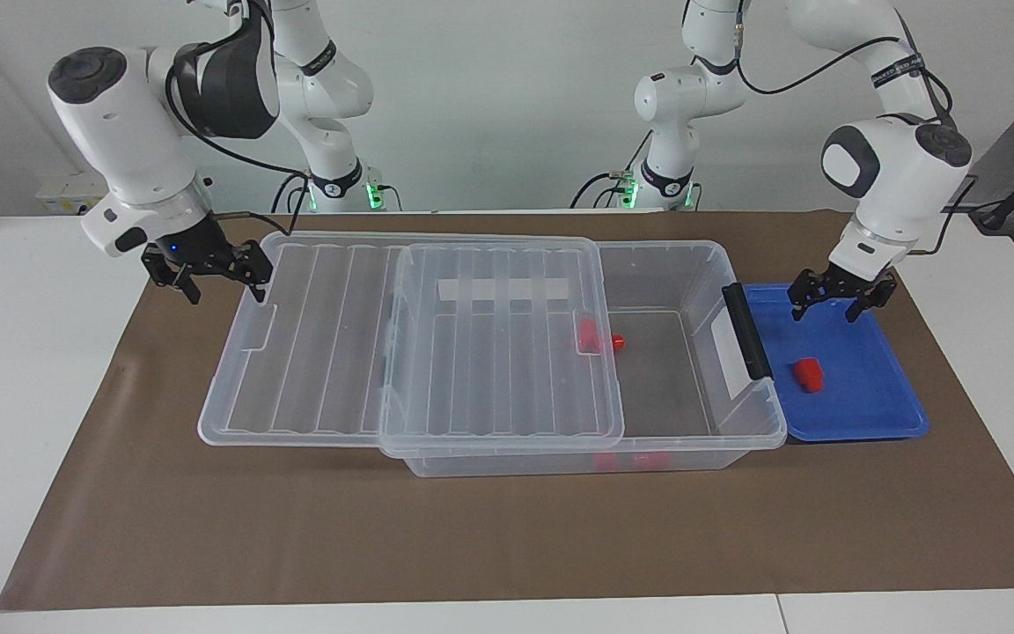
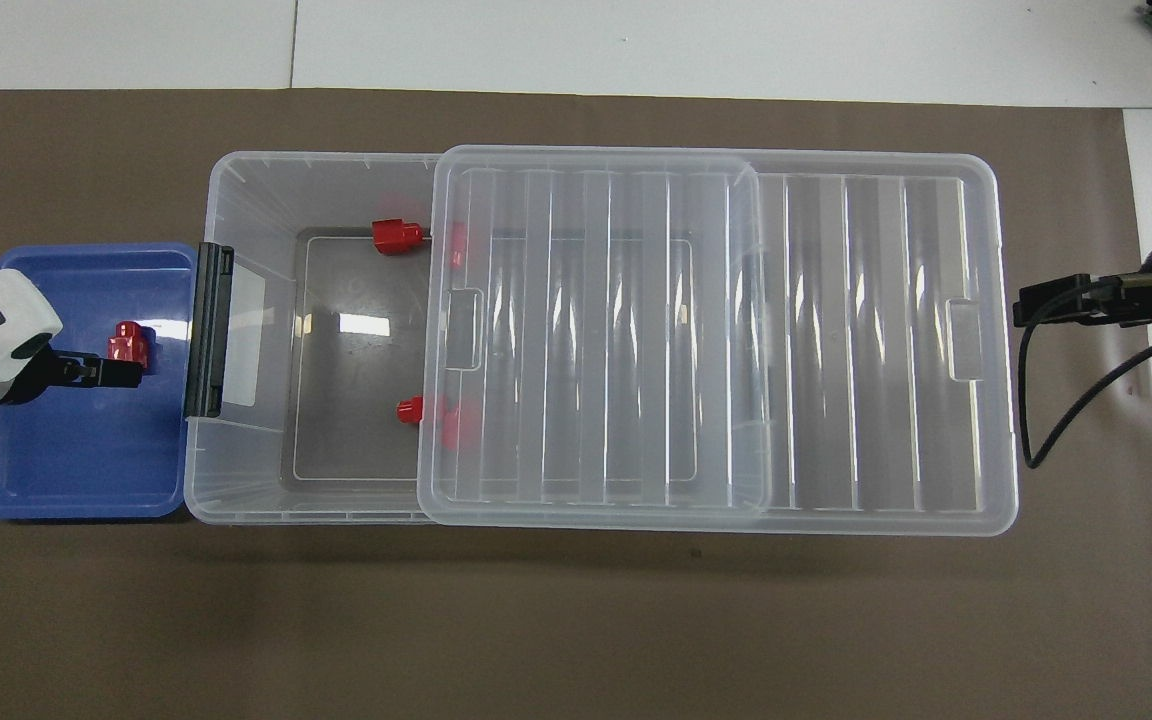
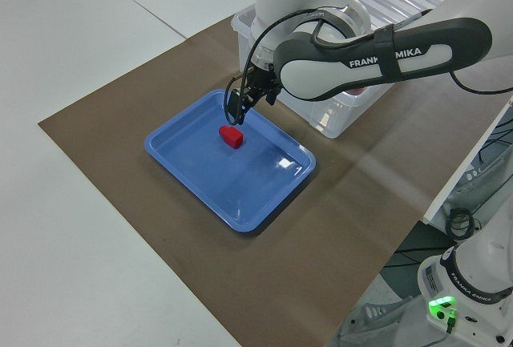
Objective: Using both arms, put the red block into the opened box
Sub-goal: 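Reach the left gripper to the red blocks while the right gripper withdraws, then grasp the two red blocks in the blue tray with the left gripper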
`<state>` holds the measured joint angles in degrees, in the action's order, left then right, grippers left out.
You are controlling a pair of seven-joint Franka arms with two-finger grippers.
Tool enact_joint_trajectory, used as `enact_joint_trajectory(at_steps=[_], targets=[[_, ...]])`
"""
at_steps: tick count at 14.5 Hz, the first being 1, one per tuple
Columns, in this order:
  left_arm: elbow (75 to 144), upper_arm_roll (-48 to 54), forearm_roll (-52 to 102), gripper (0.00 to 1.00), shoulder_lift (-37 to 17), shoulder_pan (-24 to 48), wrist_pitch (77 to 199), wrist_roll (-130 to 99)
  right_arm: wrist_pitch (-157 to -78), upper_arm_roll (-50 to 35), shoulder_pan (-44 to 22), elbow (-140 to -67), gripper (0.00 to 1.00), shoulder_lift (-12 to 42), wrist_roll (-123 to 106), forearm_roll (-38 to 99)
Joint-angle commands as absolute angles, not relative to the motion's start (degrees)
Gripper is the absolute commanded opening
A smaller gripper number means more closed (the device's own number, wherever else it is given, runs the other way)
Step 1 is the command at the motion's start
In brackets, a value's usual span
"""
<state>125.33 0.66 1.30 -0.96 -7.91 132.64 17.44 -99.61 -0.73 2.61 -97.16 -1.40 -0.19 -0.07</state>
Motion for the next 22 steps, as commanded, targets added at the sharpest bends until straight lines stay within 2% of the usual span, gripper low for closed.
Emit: enact_joint_trajectory(at_steps=[1, 5, 8, 14, 20, 21, 22], targets=[[125.86, 0.09, 0.27, 1.00, -4.38, -7.21, 137.53, 19.50, -95.73, -1.05, 2.73, -92.39, 0.99, -0.53, 2.28, 0.00], [122.88, 0.09, -2.99, 1.00, -8.25, -8.26, 138.61, 24.07, -90.44, -1.32, 1.32, -87.11, 0.99, 1.14, 4.31, -0.88], [120.15, 0.09, -2.99, 1.00, -11.51, -8.96, 139.13, 24.52, -87.64, -1.23, 0.26, -88.33, 1.00, 0.44, 4.83, -1.85], [121.20, 0.09, -2.29, 1.00, -11.60, -9.49, 139.39, 15.75, -87.54, -1.14, 0.17, -89.03, 1.00, -0.53, 4.75, -1.06], [124.54, 0.09, -2.29, 1.00, -13.45, -8.97, 146.25, 14.15, -87.54, -1.06, 0.70, -89.03, 1.00, -0.53, 4.48, -0.79], [124.54, 0.09, -2.29, 0.99, -13.45, -8.88, 146.16, 14.15, -87.45, -1.05, 0.70, -89.03, 1.00, -0.61, 4.48, -0.70], [124.45, 0.09, -2.29, 0.83, -13.45, -8.96, 145.90, 14.15, -87.45, -1.05, 0.70, -89.03, 1.00, -0.53, 4.40, -0.79]])
